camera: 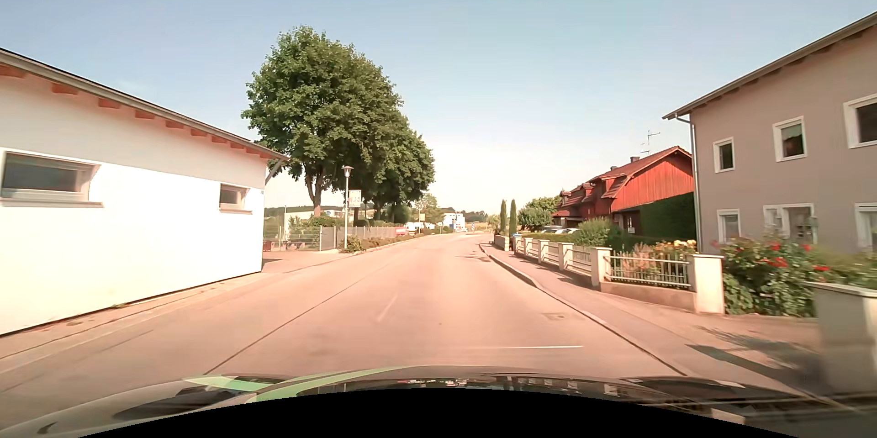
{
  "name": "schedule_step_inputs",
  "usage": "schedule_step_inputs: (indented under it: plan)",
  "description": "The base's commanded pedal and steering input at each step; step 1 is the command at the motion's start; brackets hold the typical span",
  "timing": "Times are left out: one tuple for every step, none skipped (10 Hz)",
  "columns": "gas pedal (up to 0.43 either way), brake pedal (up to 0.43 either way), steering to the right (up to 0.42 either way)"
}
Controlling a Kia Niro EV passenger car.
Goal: Follow the waypoints while adhering to traffic rules and regulations
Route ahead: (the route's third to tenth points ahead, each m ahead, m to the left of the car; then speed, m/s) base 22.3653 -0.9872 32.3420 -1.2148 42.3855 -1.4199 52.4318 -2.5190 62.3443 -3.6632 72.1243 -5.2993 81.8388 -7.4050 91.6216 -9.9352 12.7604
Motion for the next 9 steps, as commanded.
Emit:
schedule_step_inputs:
  plan:
    - [0.098,0.000,-0.005]
    - [0.098,0.000,0.000]
    - [0.098,0.000,0.001]
    - [0.098,0.000,0.001]
    - [0.098,0.000,0.002]
    - [0.098,0.000,0.003]
    - [0.098,0.000,0.004]
    - [0.098,0.000,0.006]
    - [0.098,0.000,0.010]
